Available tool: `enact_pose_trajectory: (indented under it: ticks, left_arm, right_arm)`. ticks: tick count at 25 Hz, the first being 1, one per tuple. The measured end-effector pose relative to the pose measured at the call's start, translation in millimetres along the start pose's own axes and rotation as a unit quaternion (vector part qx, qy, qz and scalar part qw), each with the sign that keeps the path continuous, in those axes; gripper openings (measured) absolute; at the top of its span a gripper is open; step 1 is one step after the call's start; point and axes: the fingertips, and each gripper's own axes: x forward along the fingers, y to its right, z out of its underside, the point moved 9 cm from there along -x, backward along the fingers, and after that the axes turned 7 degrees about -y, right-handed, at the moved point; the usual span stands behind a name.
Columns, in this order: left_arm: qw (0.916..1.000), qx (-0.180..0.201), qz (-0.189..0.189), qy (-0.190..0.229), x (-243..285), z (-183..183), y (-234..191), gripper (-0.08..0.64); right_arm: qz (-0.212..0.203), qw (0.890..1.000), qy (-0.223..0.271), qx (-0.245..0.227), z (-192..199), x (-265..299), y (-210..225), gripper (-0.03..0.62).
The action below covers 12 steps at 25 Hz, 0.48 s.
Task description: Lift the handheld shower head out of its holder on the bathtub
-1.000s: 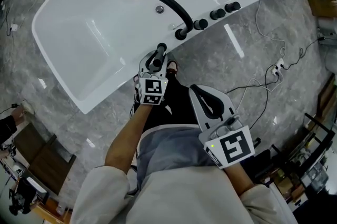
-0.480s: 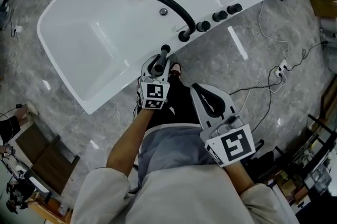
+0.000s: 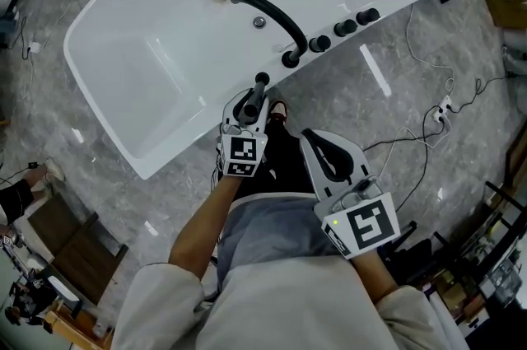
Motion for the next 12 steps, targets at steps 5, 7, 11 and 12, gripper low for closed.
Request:
enact_pose_trajectory:
  ticks: [5,7,11,12]
  left_arm:
    - [0.9997,0.01,0.001,0.021,-12.4,-19.3,-2.1,0.138]
    - [0.9996,0.013,0.002,0.024,-15.7,-23.0,-1.4,0.138]
    - [0.9994,0.015,0.003,0.03,-21.0,-30.6,-0.7,0.138]
    - [0.9994,0.015,0.004,0.032,-22.8,-32.3,-0.4,0.138]
  right_arm:
    - [0.0,1.0,0.004,0.001,0.1,-0.8,-0.4,0.018]
    - [-0.002,1.0,0.005,0.002,-0.1,-0.8,0.4,0.018]
    - [-0.004,1.0,0.01,0.001,-4.1,-0.6,1.8,0.018]
    - [-0.004,1.0,0.012,0.0,-4.9,-1.0,1.7,0.019]
